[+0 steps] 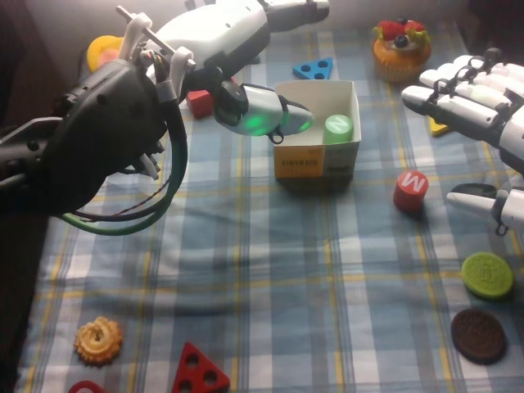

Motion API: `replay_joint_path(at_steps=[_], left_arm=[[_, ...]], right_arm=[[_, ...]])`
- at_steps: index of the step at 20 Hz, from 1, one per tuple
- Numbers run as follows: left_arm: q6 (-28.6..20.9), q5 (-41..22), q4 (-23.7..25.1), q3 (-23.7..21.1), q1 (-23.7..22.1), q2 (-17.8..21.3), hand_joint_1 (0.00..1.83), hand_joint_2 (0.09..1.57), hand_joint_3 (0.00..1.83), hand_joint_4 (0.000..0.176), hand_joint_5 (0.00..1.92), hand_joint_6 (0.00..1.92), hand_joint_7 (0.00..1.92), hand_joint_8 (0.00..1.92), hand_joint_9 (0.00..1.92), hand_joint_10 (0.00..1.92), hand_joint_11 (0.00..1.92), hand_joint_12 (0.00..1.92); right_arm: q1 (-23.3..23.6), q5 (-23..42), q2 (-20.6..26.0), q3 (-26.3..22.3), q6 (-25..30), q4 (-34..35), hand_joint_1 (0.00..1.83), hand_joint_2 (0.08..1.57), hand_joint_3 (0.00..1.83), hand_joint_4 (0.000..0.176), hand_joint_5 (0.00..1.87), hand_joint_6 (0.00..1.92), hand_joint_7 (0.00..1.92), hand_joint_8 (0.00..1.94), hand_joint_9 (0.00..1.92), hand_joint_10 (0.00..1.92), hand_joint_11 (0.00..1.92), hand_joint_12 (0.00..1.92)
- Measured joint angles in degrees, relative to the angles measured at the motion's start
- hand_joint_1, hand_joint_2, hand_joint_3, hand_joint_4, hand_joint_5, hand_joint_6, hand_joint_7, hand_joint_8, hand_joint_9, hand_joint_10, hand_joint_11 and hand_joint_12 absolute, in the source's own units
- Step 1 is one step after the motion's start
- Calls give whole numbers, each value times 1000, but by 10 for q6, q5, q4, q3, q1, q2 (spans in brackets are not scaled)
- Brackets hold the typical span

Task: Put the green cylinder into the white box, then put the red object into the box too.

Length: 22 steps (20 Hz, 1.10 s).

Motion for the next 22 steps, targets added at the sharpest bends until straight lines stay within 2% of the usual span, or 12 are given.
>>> replay_joint_path(at_steps=[3,4,5,6,7,9,11,12,13,17,19,22], left_arm=[[-4,-19,5,-13,2,12,915,1059,2,85,286,15,301,38,0,748,0,1499],[-4,-21,5,-13,2,14,927,1058,0,77,319,20,383,84,0,930,0,1570],[-11,-28,6,-19,4,20,910,1068,2,69,334,17,436,136,0,991,0,1517],[-22,-38,18,-31,10,31,902,1069,1,65,346,18,453,157,0,976,0,1493],[-26,-48,22,-41,16,40,900,1081,3,52,347,14,425,133,0,838,0,1395],[-31,-78,29,-67,30,59,899,1100,2,28,348,7,385,58,0,657,0,1304],[-41,-104,38,-82,42,73,883,1128,2,7,343,2,441,48,0,972,0,1520],[-47,-114,41,-90,48,79,869,1135,3,10,337,1,446,45,0,1035,0,1560],[-51,-126,45,-97,54,84,867,1134,1,9,337,1,436,35,0,972,0,1507],[-52,-154,59,-122,71,100,856,1139,1,28,354,4,456,19,51,841,0,1429],[-53,-166,62,-127,75,105,836,1143,0,22,373,6,466,14,67,859,0,1457],[-53,-174,62,-128,82,108,821,1152,1,63,368,1,487,17,21,1038,0,1540]], right_arm=[[0,-4,-4,5,8,-4,574,1311,0,0,0,0,28,11,54,26,18,11],[0,-5,-4,5,8,-5,604,1294,10,0,31,0,67,2,62,80,3,255],[0,-5,-6,6,9,-7,626,1297,4,0,61,7,90,4,66,117,0,548],[0,-7,-8,8,10,-9,643,1297,4,0,85,9,110,4,41,231,0,813],[0,-11,-9,10,11,-9,639,1299,2,0,108,13,129,6,18,328,0,1004],[1,-23,-15,16,16,-11,682,1286,0,0,150,22,182,17,0,485,0,1072],[8,-36,-25,25,22,-16,762,1272,0,10,149,19,209,21,0,526,0,1115],[12,-42,-30,28,24,-18,766,1276,0,0,165,23,234,25,0,613,0,1181],[16,-48,-33,31,24,-22,755,1283,2,0,179,27,247,28,0,635,0,1196],[26,-75,-48,45,24,-28,733,1310,2,0,221,16,278,10,0,538,0,913],[32,-86,-54,50,24,-30,765,1295,0,0,246,17,316,14,0,623,0,1148],[36,-98,-64,58,24,-31,816,1276,0,0,280,25,351,17,0,714,0,1304]])
